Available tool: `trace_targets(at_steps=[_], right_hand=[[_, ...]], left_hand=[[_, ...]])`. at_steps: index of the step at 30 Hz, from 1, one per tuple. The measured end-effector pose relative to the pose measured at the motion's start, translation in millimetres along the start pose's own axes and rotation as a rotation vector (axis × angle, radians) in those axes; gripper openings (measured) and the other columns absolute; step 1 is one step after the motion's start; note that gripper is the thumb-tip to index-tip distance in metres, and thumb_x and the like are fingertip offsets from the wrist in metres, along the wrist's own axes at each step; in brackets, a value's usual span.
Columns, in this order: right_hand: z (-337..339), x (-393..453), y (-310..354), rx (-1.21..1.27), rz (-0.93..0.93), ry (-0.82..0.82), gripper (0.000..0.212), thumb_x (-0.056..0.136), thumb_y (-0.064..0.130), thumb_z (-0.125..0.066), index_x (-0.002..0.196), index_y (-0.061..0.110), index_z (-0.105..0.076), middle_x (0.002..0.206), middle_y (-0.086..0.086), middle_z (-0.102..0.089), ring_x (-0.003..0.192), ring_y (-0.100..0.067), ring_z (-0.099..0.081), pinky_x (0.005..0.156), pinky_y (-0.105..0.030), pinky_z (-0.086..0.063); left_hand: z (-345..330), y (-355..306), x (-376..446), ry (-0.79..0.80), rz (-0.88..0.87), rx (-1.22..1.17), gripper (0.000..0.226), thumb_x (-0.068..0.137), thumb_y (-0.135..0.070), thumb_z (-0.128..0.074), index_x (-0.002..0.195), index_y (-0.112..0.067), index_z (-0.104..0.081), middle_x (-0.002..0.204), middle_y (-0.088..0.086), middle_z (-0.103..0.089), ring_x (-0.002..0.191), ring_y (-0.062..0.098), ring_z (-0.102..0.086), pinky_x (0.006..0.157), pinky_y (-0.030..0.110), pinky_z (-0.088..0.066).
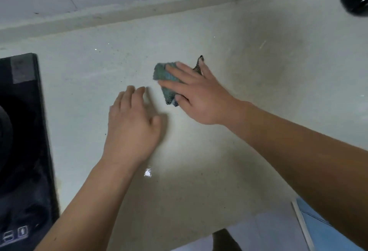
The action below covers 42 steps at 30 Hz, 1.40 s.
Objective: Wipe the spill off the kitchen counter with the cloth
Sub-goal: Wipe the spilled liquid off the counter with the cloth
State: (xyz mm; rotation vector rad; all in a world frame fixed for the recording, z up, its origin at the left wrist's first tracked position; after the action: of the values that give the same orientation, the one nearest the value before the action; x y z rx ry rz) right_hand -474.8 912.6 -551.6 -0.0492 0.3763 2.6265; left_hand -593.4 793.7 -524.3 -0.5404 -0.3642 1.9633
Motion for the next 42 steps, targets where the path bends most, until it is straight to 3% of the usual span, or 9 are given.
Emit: trace_targets(at_steps=[2,7,15,19,21,23,30,39,42], right_hand=[[18,-5,-48,-0.046,-0.060,-0.076,0.054,0.100,0.034,-0.045,0.154,0.039,-0.047,0.167,0.001,-0.038,0.155,-0.021,-0.033,0.118,-0.066,-0.021],[69,-82,-245,0.105,-1.000,-0.214,0.059,0.105,0.039,-0.035,0.163,0.040,-0.025,0.175,-0.002,-0.016,0.160,-0.026,-0.013,0.125,-0.067,0.001],[-1,-143,2,0.039,-0.136,-0.062,0.055,0.096,0.042,-0.049,0.152,0.042,-0.049,0.170,0.004,-0.033,0.159,-0.023,-0.022,0.123,-0.068,-0.009],[25,-197,-135,0.013,-0.556,-0.173,0.055,0.105,0.046,-0.036,0.161,0.044,-0.031,0.174,0.005,-0.021,0.161,-0.022,-0.013,0.124,-0.069,-0.008],[38,-238,-204,0.071,-0.860,-0.186,0.056,0.107,0.043,-0.032,0.163,0.041,-0.025,0.175,0.002,-0.014,0.162,-0.024,-0.008,0.123,-0.071,-0.004],[39,-259,-199,0.062,-0.901,-0.200,0.059,0.105,0.039,-0.035,0.163,0.036,-0.026,0.174,-0.005,-0.018,0.161,-0.029,-0.012,0.121,-0.074,-0.007],[-30,-319,43,0.094,-0.030,-0.011,0.063,0.093,0.029,-0.055,0.155,0.035,-0.046,0.171,0.001,-0.028,0.161,-0.026,-0.013,0.125,-0.067,-0.002],[20,-396,-198,0.135,-0.950,-0.273,0.057,0.104,0.042,-0.040,0.161,0.037,-0.036,0.174,0.000,-0.021,0.162,-0.025,-0.010,0.123,-0.072,-0.002],[12,-377,-146,0.126,-0.839,-0.245,0.058,0.103,0.040,-0.039,0.160,0.036,-0.037,0.174,0.000,-0.020,0.163,-0.025,-0.006,0.124,-0.070,-0.002]], left_hand=[[-11,-14,-3,0.006,-0.002,0.030,0.091,0.078,-0.050,-0.025,0.158,-0.008,-0.031,0.164,0.015,-0.033,0.155,0.032,-0.021,0.126,0.049,-0.019],[-29,-49,-14,0.027,0.033,0.050,0.090,0.079,-0.048,-0.028,0.160,-0.009,-0.028,0.166,0.013,-0.031,0.155,0.029,-0.021,0.126,0.049,-0.018],[-46,-115,-49,0.000,0.112,-0.107,0.078,0.081,-0.028,-0.045,0.156,-0.009,-0.035,0.150,0.015,-0.052,0.138,0.031,-0.047,0.116,0.052,-0.037],[-71,-142,-71,0.045,0.116,-0.041,0.081,0.083,-0.033,-0.041,0.160,-0.009,-0.030,0.164,0.010,-0.036,0.152,0.027,-0.028,0.124,0.049,-0.025],[-79,-149,-75,0.030,0.131,-0.049,0.080,0.083,-0.034,-0.040,0.159,-0.009,-0.032,0.161,0.012,-0.040,0.149,0.030,-0.033,0.121,0.052,-0.030],[-81,-156,-77,-0.004,0.149,-0.060,0.079,0.083,-0.035,-0.039,0.157,-0.009,-0.034,0.155,0.015,-0.047,0.143,0.033,-0.042,0.116,0.055,-0.036],[-99,-187,-95,0.014,0.170,-0.070,0.075,0.083,-0.034,-0.037,0.156,-0.016,-0.033,0.148,0.014,-0.054,0.126,0.038,-0.057,0.109,0.057,-0.043],[-127,-215,-105,0.091,0.096,-0.055,0.079,0.081,-0.035,-0.037,0.156,-0.011,-0.036,0.151,0.013,-0.050,0.137,0.033,-0.047,0.113,0.055,-0.039],[-135,-235,-96,0.099,0.052,-0.027,0.082,0.080,-0.041,-0.032,0.156,-0.009,-0.036,0.157,0.012,-0.045,0.145,0.030,-0.038,0.118,0.053,-0.033]])
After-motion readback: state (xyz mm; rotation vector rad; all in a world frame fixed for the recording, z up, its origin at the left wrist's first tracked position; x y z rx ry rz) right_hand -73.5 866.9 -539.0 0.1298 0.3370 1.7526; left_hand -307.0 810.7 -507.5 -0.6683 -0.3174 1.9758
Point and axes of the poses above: each hand's wrist, its own x-axis towards the middle knuckle, its own z-axis out of the back of the hand, y = z × x, the point moved 8 cm from there along x, towards the middle knuckle
